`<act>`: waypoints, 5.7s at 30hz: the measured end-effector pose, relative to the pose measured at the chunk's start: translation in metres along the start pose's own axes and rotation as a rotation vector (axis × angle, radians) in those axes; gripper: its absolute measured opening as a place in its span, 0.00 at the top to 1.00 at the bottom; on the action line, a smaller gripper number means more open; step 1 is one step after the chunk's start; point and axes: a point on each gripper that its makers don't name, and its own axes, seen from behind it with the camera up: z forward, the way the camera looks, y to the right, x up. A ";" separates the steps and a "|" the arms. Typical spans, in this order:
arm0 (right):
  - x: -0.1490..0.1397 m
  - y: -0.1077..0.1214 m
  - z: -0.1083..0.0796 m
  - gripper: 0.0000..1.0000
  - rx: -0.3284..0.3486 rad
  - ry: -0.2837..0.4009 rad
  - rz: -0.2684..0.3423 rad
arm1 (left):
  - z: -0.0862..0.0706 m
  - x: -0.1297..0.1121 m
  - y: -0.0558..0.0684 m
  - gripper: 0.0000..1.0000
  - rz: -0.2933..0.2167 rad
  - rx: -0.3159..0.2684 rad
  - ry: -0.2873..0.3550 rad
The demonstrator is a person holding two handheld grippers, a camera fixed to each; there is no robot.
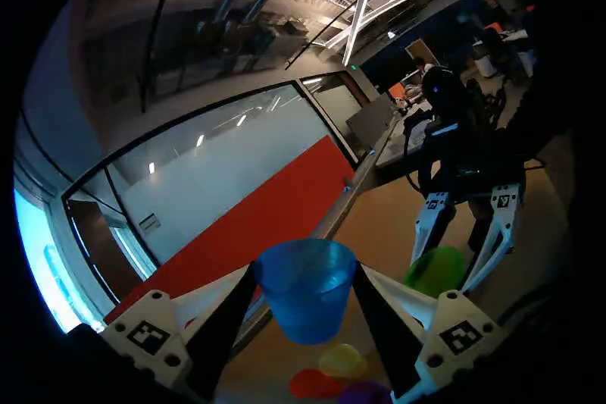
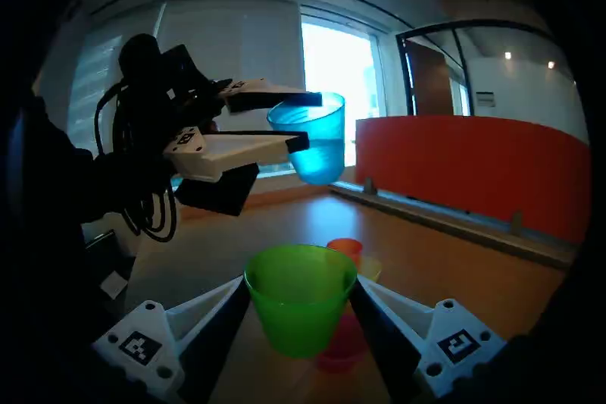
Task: Pour water
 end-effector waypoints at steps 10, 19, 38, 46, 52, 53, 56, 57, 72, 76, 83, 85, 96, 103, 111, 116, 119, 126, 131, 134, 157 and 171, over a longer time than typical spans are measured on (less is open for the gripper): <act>-0.001 -0.007 0.003 0.09 0.019 -0.003 0.001 | 0.000 0.005 0.002 0.12 0.062 0.003 0.009; -0.003 -0.011 0.005 0.09 0.033 -0.006 -0.004 | -0.001 0.009 0.005 0.12 0.113 0.002 0.019; -0.003 -0.017 0.008 0.09 0.051 -0.014 -0.019 | -0.002 0.020 0.013 0.12 0.236 0.002 0.043; -0.002 -0.016 0.009 0.09 0.050 -0.013 -0.020 | 0.001 0.019 0.014 0.12 0.270 0.000 0.046; -0.001 -0.016 0.011 0.09 0.050 -0.011 -0.020 | 0.003 0.020 0.017 0.12 0.291 -0.004 0.050; -0.002 -0.016 0.012 0.09 0.050 -0.011 -0.020 | 0.004 0.020 0.017 0.12 0.294 -0.005 0.050; -0.002 -0.015 0.012 0.09 0.050 -0.010 -0.021 | 0.004 0.020 0.017 0.12 0.303 -0.005 0.052; -0.002 -0.015 0.012 0.09 0.050 -0.010 -0.021 | 0.004 0.020 0.017 0.12 0.307 -0.005 0.053; 0.000 -0.012 0.010 0.09 0.042 -0.006 -0.024 | 0.003 0.023 0.021 0.12 0.366 -0.009 0.063; 0.001 -0.012 0.009 0.09 0.042 -0.004 -0.024 | 0.002 0.024 0.020 0.12 0.374 -0.008 0.064; 0.002 -0.010 0.009 0.09 0.038 -0.003 -0.025 | 0.001 0.025 0.021 0.12 0.389 -0.007 0.066; 0.002 -0.010 0.009 0.09 0.037 -0.002 -0.025 | 0.001 0.025 0.021 0.12 0.392 -0.007 0.066; 0.005 -0.010 0.010 0.09 0.034 0.002 -0.026 | 0.002 0.027 0.024 0.12 0.413 -0.011 0.067; 0.005 -0.009 0.009 0.09 0.033 0.004 -0.028 | 0.003 0.026 0.026 0.12 0.418 -0.017 0.068; 0.005 -0.009 0.008 0.09 0.031 0.006 -0.029 | 0.003 0.028 0.029 0.12 0.443 -0.021 0.072; 0.006 -0.009 0.008 0.09 0.032 0.008 -0.030 | 0.002 0.028 0.027 0.12 0.449 -0.019 0.072; 0.007 -0.010 0.008 0.09 0.032 0.009 -0.031 | 0.003 0.028 0.027 0.12 0.456 -0.017 0.072; 0.008 -0.010 0.007 0.09 0.033 0.011 -0.032 | 0.003 0.029 0.027 0.12 0.470 -0.016 0.076; 0.009 -0.011 0.007 0.09 0.032 0.013 -0.034 | 0.003 0.028 0.027 0.12 0.478 -0.014 0.078; 0.009 -0.011 0.007 0.09 0.032 0.014 -0.034 | 0.004 0.028 0.026 0.12 0.478 -0.014 0.077; 0.009 -0.012 0.006 0.09 0.033 0.018 -0.036 | 0.007 0.029 0.024 0.12 0.517 -0.004 0.080; 0.008 -0.012 0.006 0.09 0.033 0.021 -0.041 | 0.008 0.032 0.025 0.12 0.547 -0.003 0.085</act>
